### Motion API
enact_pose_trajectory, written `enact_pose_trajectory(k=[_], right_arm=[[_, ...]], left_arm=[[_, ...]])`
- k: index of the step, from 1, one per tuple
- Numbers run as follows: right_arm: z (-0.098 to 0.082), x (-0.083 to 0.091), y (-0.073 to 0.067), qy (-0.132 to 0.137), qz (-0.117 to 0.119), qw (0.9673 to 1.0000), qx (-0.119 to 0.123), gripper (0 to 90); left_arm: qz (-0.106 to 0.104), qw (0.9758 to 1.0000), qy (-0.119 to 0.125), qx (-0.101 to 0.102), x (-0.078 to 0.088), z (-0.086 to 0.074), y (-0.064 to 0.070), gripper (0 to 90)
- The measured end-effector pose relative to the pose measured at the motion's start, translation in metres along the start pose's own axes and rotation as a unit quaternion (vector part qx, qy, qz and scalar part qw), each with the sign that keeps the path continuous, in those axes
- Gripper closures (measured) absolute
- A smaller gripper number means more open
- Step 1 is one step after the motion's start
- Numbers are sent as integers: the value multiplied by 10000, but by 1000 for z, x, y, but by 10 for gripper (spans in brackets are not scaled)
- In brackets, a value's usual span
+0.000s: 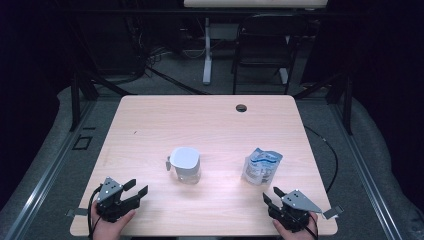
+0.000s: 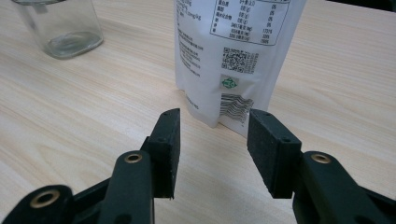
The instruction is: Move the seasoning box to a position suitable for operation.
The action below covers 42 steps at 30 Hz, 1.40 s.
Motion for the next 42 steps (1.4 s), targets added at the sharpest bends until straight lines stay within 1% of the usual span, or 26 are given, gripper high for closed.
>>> enact_pose_trajectory(k=[2, 3, 6, 8, 9, 10, 11, 12, 13, 15, 17, 18, 20, 21, 24, 27, 28, 31, 32, 35, 37, 38, 41, 42], right_arm=[[-1, 1, 0, -54, 16, 10000, 42, 536], [-1, 1, 0, -42, 16, 10000, 43, 535], [-1, 3, 1, 4, -1, 10000, -2, 534], [0, 4, 2, -4, -10, 10000, 7, 534], [1, 5, 2, 22, 3, 10000, 14, 534], [1, 5, 2, 22, 3, 10000, 14, 534], [2, 7, 1, 29, -6, 10000, 30, 530], [2, 8, 1, 45, -7, 10000, 20, 525], [2, 8, 1, 62, 4, 10000, 6, 521], [3, 10, 0, 85, 10, 10000, 17, 518], [3, 12, 0, 80, 15, 10000, 34, 518], [3, 12, -1, 88, 26, 10000, 33, 518], [3, 12, -1, 91, 34, 9999, 38, 517], [3, 12, -1, 90, 50, 9999, 45, 514], [4, 12, 0, 150, 53, 9999, 5, 511], [5, 13, 0, 151, 57, 9999, 8, 509], [5, 13, -1, 167, 64, 9998, 9, 506], [3, 12, -2, 132, 76, 9999, 44, 503], [3, 12, -2, 132, 76, 9999, 44, 503], [3, 12, -2, 155, 92, 9998, 12, 498], [2, 12, 0, 166, 79, 9998, -18, 496], [2, 12, 0, 171, 70, 9998, -39, 495], [1, 13, 2, 121, 46, 9999, -43, 493], [1, 13, 2, 156, 49, 9999, -49, 491]], left_arm=[[-21, 10000, 19, 13, 0, 1, 1, 468], [-29, 10000, 43, -54, -2, 4, 2, 488], [-59, 9999, -36, -79, -5, 6, 3, 512], [-65, 10000, 8, -55, -6, 8, 3, 526], [-116, 9999, 29, 20, -7, 12, 4, 526], [-116, 9999, 29, 20, -7, 12, 4, 526], [-117, 9999, 62, 63, -9, 17, 5, 523], [-88, 9999, 89, 56, -11, 19, 6, 518], [-60, 10000, 48, 23, -12, 21, 6, 513], [-23, 10000, 37, 55, -16, 25, 6, 513], [-6, 10000, 12, 2, -21, 29, 7, 520], [-50, 10000, -25, -38, -23, 30, 9, 548], [-74, 9999, -37, -59, -25, 32, 11, 555], [-77, 9998, -61, -157, -31, 34, 14, 555], [6, 9996, -114, -265, -40, 39, 15, 555], [17, 9995, -158, -255, -47, 41, 15, 554], [3, 9996, -176, -239, -55, 41, 14, 555], [-11, 9993, -245, -294, -63, 40, 13, 555], [-11, 9993, -245, -294, -63, 40, 13, 559], [-99, 9992, -252, -295, -71, 41, 14, 571], [-103, 9991, -271, -322, -74, 42, 14, 579], [-113, 9991, -268, -299, -76, 42, 15, 593], [-122, 9989, -270, -353, -79, 44, 16, 612], [-130, 9988, -283, -365, -80, 44, 17, 617]])
Point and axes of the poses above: each handheld gripper's, and its own axes: x roughly backward along the jaws, z roughly out of its top, y roughly to its right, the point moved 8 cm from there along -x, roughly forward along the jaws, and after that the axes turned 5 degrees about y, right-handed, at the moved point
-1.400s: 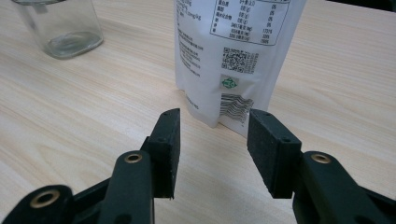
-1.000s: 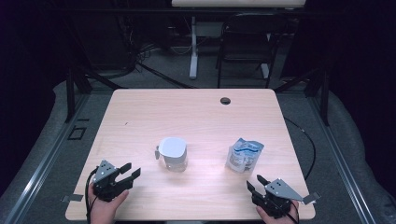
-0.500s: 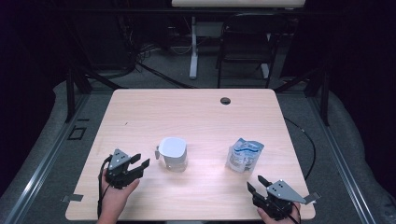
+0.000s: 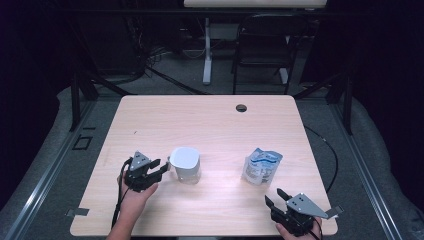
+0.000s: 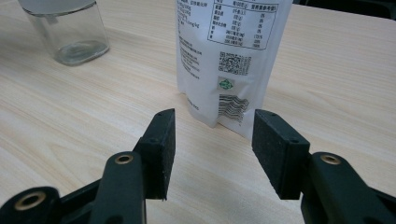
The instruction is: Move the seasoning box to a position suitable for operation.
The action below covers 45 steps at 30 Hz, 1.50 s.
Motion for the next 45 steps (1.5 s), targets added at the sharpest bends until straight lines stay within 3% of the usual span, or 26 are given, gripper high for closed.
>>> enact_pose_trajectory(k=[11, 20, 25, 30, 45], right_arm=[[0, 0, -1, -12, 10, 10000, -20, 479], [0, 1, 1, 33, -6, 10000, -79, 479], [-1, 0, 1, 26, -8, 10000, -96, 479], [-3, -2, -1, -13, 19, 10000, -59, 478], [-5, -3, 0, -5, 8, 9999, -101, 478]], left_arm=[[-76, 9998, -130, -138, -8, 0, 4, 687], [-118, 9997, -145, -124, -10, -2, 6, 765], [-139, 9997, -148, -106, -10, -2, 8, 752], [-79, 9997, -156, -164, -9, -3, 7, 819], [-84, 9994, -152, -316, -3, -6, 14, 830]])
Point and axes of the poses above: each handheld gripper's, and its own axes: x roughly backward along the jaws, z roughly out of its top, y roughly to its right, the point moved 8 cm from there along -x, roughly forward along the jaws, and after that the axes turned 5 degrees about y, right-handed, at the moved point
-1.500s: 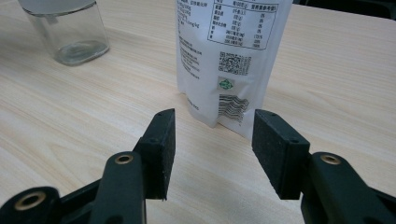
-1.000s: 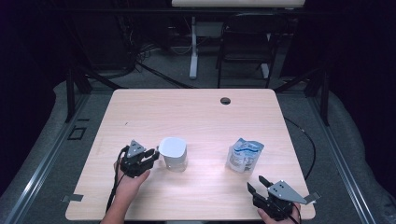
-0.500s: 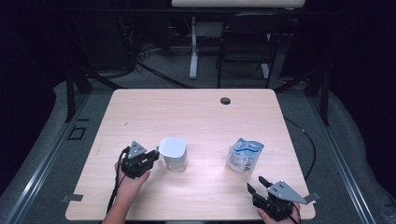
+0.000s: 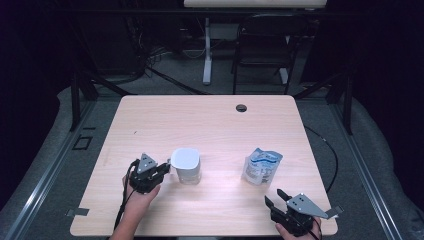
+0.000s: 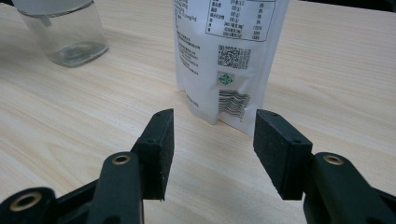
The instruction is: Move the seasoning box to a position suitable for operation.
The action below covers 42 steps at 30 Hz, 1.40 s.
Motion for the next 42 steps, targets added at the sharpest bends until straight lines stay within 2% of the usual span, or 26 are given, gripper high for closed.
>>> enact_pose_trajectory(k=[3, 7, 10, 24, 42], right_arm=[[0, 0, -1, 18, 11, 10000, -10, 478], [0, -1, -1, 13, 16, 10000, -26, 478], [0, 0, 0, 16, -15, 10000, -5, 477], [-1, 0, 1, 34, -23, 10000, -40, 477], [-2, -1, -4, 6, 25, 10000, 0, 477]], left_arm=[[-24, 10000, -4, -62, 0, 0, 1, 832], [-169, 9997, 0, 175, -2, 2, -2, 807], [-168, 9997, -13, 169, -2, 2, -3, 801], [-2, 10000, 12, -23, -1, 1, 2, 829], [101, 9999, 46, 96, 5, -3, 13, 833]])
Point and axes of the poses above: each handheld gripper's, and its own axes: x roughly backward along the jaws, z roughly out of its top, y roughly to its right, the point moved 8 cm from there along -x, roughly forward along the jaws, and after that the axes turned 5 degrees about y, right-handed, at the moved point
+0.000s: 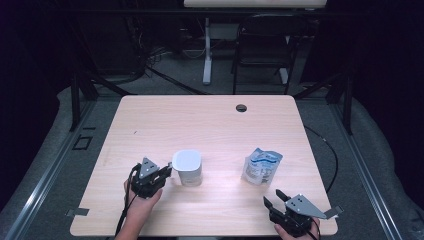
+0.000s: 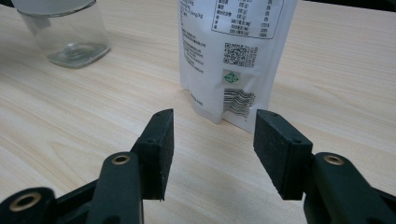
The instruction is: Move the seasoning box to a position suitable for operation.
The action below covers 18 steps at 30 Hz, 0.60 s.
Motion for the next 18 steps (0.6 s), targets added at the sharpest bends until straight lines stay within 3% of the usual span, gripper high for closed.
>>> enact_pose_trajectory(k=[18], right_arm=[[-1, -2, -8, -41, 109, 9999, 91, 477]], left_arm=[[-113, 9998, 47, -143, 8, -5, 25, 839]])
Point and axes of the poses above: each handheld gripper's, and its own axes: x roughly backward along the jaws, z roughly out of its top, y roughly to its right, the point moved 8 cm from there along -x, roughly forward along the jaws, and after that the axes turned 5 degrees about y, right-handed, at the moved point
